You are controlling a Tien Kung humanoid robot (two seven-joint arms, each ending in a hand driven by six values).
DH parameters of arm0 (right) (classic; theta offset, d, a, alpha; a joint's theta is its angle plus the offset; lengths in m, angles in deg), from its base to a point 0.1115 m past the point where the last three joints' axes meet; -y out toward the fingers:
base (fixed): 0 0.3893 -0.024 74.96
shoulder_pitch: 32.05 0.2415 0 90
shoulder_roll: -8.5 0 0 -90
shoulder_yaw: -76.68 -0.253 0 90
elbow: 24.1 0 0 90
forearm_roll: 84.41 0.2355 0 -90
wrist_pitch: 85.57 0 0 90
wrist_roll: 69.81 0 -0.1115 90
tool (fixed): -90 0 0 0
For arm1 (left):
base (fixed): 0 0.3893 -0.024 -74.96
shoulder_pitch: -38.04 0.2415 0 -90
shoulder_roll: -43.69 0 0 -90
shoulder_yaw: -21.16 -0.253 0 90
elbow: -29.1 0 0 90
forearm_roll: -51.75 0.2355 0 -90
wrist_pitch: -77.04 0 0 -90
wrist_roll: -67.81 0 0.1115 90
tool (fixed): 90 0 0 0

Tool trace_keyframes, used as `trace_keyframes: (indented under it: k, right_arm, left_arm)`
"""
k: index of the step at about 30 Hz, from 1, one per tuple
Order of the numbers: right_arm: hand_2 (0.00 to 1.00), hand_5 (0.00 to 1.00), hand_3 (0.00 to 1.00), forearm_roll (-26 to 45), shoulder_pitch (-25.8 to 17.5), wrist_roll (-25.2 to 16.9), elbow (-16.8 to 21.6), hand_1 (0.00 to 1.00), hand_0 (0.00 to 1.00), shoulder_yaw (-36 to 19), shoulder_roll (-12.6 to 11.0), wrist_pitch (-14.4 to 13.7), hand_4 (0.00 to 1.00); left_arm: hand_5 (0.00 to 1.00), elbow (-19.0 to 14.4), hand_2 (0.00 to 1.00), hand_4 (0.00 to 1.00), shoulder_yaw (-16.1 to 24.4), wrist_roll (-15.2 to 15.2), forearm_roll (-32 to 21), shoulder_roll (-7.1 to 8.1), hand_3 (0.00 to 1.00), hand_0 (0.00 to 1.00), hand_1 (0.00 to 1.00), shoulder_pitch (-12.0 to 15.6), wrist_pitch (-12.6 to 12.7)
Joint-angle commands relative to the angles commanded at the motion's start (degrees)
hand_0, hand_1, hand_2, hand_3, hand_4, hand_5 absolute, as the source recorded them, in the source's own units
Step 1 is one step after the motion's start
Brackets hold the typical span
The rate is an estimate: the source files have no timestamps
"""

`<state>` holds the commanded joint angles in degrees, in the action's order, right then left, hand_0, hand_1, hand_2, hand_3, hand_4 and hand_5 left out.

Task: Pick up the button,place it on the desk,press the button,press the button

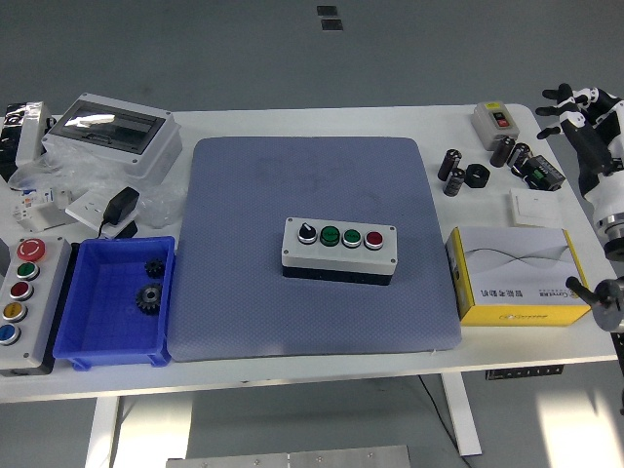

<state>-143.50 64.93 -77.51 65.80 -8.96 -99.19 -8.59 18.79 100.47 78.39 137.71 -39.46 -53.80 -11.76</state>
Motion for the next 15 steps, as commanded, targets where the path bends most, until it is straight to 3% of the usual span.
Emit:
trace_keyframes:
  k: [5, 15]
  right_arm:
    - [0.632, 0.215, 0.610, -0.77, -0.33, 0.55, -0.13, 0.576, 0.486, -0.37, 0.16, 0.95, 0.574]
    - [0.629, 0.239, 0.608, -12.47, -0.39, 5.94, 1.58, 0.570, 0.489, -0.13, -0.21, 4.21, 0.585]
  left_arm:
    - [0.203, 0.00, 0.526, 0.629, -0.13, -0.22, -0.12, -0.15, 0.588, 0.626, 0.598, 0.01, -0.05]
    - [0.207, 0.00, 0.526, 0.627, 0.51, 0.12, 0.18, -0.08, 0.587, 0.625, 0.597, 0.35, 0.07]
